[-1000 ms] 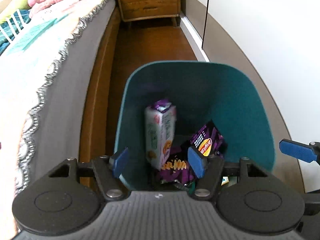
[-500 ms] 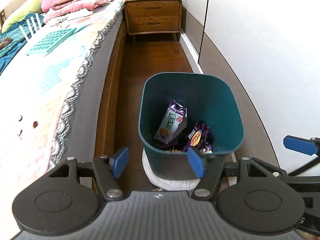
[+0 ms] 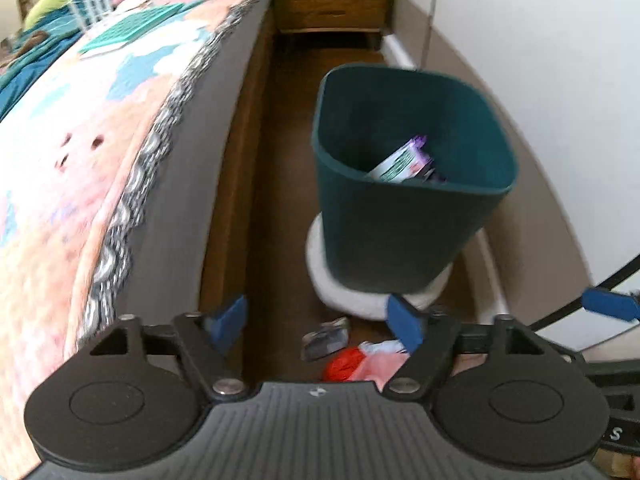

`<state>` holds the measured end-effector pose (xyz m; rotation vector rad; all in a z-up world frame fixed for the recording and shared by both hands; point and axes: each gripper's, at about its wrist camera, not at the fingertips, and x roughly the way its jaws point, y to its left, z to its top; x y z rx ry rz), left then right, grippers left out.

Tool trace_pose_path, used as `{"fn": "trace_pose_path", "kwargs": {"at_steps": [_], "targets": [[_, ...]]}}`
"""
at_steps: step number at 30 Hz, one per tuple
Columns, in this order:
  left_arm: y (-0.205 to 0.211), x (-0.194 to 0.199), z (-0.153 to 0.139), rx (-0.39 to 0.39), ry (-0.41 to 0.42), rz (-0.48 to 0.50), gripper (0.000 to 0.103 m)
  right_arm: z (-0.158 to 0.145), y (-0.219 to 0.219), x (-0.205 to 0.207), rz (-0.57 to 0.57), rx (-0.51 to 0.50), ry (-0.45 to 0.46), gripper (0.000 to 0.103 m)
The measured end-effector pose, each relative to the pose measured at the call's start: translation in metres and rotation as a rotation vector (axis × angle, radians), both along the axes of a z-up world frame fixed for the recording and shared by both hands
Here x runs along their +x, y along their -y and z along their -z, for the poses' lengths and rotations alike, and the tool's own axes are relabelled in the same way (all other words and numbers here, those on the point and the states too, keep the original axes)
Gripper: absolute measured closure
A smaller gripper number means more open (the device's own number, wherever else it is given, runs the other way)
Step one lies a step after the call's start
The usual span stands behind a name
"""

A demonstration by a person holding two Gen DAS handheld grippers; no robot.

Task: Collect trash
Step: 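Withdraw both open tools from the wastebasket toward the trash at its base, then grasp the orange mesh net with the left tool while the right tool grasps the green paper cup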

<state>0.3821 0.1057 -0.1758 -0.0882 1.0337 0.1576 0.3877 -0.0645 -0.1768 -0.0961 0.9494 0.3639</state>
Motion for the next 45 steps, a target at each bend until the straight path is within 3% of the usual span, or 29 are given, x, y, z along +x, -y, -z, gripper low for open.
{"fn": "trace_pose_path", "kwargs": {"at_steps": [4,9,15,19,26,37,45], "targets": [[-0.001,-0.001,0.041,-0.022,-0.066,-0.041,0.023,0.045,-0.001,-0.004,0.037,0.005,-0.078,0.005],[0.001,0.002,0.109,-0.054,-0.202,-0.069,0.023,0.112,-0.005,-0.005,0.045,-0.007,-0.22,0.002],[0.012,0.007,0.192,-0.06,-0.374,0.024,0.023,0.192,-0.008,0.004,0.072,-0.073,-0.372,0.002],[0.017,0.003,0.244,-0.015,-0.471,0.089,0.023,0.236,-0.014,0.006,0.085,-0.113,-0.449,0.002],[0.013,0.008,0.344,0.055,-0.726,0.152,0.023,0.316,-0.021,0.008,0.07,-0.157,-0.57,0.003],[0.03,-0.009,0.448,0.071,-0.868,0.408,0.023,0.4,-0.026,0.008,0.05,-0.119,-0.718,0.006],[0.031,-0.034,0.492,0.071,-0.885,0.446,0.024,0.437,-0.029,0.0,0.033,-0.135,-0.761,0.01]]}}
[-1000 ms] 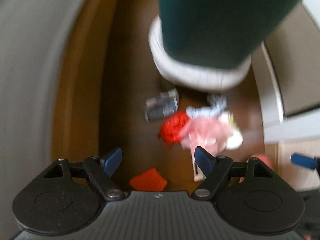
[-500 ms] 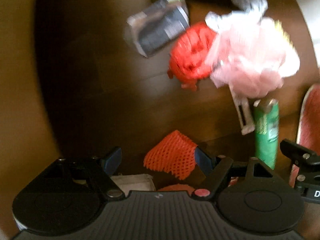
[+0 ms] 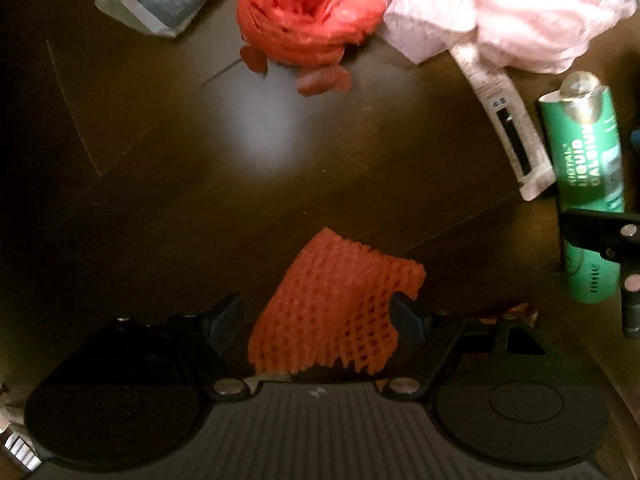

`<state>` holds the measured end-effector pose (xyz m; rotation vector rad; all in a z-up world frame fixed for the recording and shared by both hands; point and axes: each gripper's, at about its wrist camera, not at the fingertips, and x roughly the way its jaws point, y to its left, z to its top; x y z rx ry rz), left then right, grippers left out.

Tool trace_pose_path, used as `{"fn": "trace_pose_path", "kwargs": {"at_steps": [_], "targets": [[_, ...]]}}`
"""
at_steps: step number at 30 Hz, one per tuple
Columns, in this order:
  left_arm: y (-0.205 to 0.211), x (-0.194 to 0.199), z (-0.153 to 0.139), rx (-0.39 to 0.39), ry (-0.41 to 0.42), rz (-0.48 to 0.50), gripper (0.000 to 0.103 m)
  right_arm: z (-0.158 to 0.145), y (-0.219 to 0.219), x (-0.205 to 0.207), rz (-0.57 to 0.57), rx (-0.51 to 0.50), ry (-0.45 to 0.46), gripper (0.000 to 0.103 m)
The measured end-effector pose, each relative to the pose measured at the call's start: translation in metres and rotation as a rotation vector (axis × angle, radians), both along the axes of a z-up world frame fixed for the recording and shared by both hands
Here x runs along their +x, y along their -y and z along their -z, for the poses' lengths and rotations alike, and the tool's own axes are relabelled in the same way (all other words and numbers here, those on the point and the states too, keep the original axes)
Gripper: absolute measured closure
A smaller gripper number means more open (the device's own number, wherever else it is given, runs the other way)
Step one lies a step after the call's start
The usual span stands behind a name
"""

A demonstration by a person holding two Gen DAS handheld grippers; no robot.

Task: Collect trash
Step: 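Grasp the orange mesh net with the left tool while the right tool grasps the green paper cup, then lift the mesh net and cup over the wastebasket and open both tools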

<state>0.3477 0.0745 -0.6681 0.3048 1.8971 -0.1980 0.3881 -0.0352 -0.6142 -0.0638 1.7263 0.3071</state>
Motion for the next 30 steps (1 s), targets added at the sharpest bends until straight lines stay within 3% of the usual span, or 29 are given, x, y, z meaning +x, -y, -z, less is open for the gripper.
{"fn": "trace_pose_path", "kwargs": {"at_steps": [2,5,8,10,12,15,22,30], "targets": [[0.0,-0.004,0.007,0.001,0.002,-0.006,0.024,0.007,-0.002,-0.001,-0.006,-0.002,-0.005,0.01],[0.001,-0.009,0.016,-0.017,0.001,-0.028,0.025,0.015,-0.005,-0.003,-0.024,-0.018,-0.011,0.02],[-0.003,-0.009,0.017,-0.061,-0.014,-0.072,0.046,0.021,-0.008,-0.007,-0.039,-0.035,-0.011,0.032],[-0.004,-0.01,0.016,-0.092,-0.033,-0.107,0.068,0.022,-0.009,-0.007,-0.04,-0.042,-0.012,0.045],[-0.002,-0.008,0.015,-0.097,-0.054,-0.125,0.076,0.025,-0.01,-0.007,-0.027,-0.043,-0.04,0.053],[-0.001,-0.001,0.011,-0.082,-0.06,-0.159,0.09,0.021,-0.003,-0.003,0.0,-0.024,-0.04,0.054],[-0.001,0.02,-0.028,-0.091,-0.012,-0.201,0.092,-0.015,-0.004,0.005,-0.05,-0.033,-0.009,0.055],[0.003,0.044,-0.133,-0.102,0.143,-0.244,0.092,-0.128,0.0,0.028,-0.032,0.021,0.152,0.055]]}}
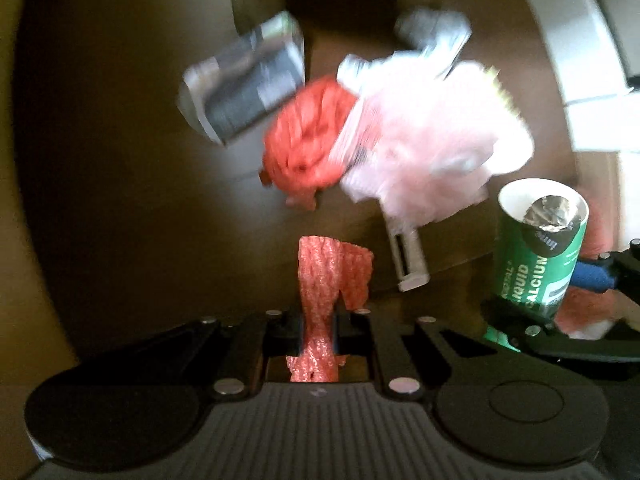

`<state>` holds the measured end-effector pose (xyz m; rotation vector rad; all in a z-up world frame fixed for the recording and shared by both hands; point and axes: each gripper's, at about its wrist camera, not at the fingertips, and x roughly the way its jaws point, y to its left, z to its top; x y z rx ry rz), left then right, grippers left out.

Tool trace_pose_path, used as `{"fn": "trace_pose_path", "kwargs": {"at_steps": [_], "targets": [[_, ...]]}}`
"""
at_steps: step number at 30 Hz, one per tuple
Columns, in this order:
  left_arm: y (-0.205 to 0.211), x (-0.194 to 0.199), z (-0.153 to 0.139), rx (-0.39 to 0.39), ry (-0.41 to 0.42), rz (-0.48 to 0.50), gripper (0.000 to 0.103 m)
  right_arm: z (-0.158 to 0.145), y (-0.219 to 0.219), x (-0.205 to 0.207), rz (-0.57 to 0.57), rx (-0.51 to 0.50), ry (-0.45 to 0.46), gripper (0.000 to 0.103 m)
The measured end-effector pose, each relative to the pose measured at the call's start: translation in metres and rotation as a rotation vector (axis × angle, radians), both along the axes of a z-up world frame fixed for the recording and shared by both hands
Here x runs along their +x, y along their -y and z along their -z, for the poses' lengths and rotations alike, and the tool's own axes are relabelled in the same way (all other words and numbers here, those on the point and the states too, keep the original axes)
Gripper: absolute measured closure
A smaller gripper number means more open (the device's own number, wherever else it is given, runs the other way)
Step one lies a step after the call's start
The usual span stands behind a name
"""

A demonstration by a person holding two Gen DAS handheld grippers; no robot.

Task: Collect trash
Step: 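Lift the mesh net and cup over the wastebasket and open both tools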

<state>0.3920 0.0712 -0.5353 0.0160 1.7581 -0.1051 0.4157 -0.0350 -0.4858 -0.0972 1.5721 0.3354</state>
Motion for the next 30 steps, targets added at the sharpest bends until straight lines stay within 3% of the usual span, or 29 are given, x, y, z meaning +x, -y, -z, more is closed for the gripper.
{"fn": "trace_pose_path", "kwargs": {"at_steps": [7,17,24,30], "targets": [[0.004,0.009,-0.111,-0.012,0.144,-0.06,0.092,-0.101,0.007,-0.012,0.014,0.022,0.171,0.055],[0.006,-0.013,-0.269,-0.029,0.408,-0.081,0.092,-0.24,0.028,-0.036,0.055,0.082,0.426,0.055],[0.005,-0.009,-0.352,-0.015,0.566,-0.083,0.092,-0.314,0.034,-0.039,0.052,0.115,0.57,0.055],[0.001,0.023,-0.42,0.0,0.729,-0.085,0.092,-0.374,0.031,-0.009,0.042,0.154,0.691,0.055]]}}
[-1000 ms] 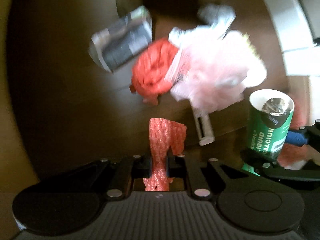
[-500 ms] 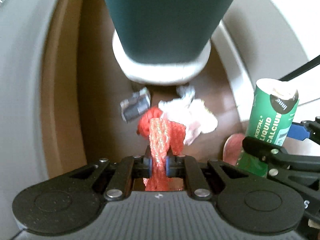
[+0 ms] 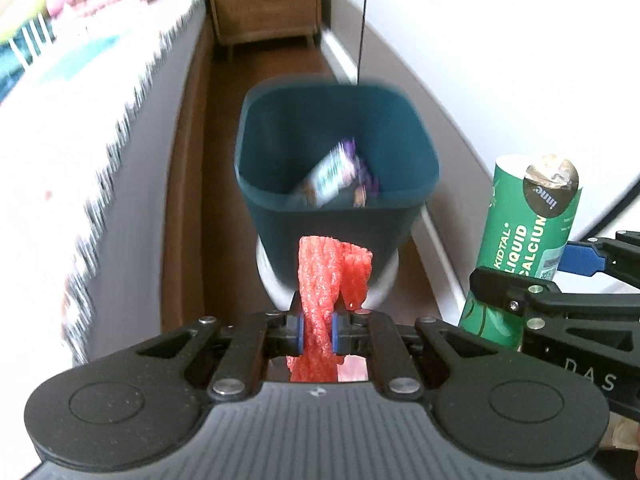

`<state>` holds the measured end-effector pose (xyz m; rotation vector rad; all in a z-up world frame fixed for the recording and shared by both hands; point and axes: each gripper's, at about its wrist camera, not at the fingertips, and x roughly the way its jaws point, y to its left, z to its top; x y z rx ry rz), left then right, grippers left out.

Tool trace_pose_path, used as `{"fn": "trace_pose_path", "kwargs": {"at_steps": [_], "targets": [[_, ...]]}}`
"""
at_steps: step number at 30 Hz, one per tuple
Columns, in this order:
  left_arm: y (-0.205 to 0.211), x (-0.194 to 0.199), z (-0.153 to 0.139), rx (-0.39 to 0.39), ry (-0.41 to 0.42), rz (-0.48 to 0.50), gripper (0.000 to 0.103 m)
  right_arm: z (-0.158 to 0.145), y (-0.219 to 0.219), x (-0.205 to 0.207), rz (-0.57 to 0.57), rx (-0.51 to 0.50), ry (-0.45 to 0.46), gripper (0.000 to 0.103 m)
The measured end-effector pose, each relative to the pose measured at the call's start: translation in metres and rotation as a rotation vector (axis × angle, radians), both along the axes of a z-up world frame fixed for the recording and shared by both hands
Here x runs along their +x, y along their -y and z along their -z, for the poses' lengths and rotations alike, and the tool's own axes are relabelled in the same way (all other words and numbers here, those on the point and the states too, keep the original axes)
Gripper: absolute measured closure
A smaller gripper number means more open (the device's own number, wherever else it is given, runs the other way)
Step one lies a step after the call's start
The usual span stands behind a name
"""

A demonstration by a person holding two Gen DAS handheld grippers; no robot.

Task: Collect trash
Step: 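Lift the mesh net and cup over the wastebasket and open both tools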

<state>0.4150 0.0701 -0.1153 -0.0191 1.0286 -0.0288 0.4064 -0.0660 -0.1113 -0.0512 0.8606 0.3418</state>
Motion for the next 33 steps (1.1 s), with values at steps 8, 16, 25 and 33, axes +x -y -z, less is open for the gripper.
{"fn": "trace_pose_path", "kwargs": {"at_steps": [8,16,25,33], "targets": [[-0.007,0.055,-0.049,0.015,0.13,-0.007,0.092,-0.036,-0.009,0.045,0.01,-0.006,0.112,0.055],[-0.011,0.119,-0.043,0.009,0.158,-0.017,0.092,-0.028,-0.019,0.094,-0.007,-0.002,0.139,0.055],[-0.02,0.164,0.025,-0.014,0.055,-0.057,0.092,0.019,-0.022,0.139,-0.02,-0.026,0.091,0.055],[-0.019,0.187,0.085,-0.006,-0.057,-0.07,0.092,0.065,-0.022,0.15,-0.025,-0.044,0.012,0.055]]}}
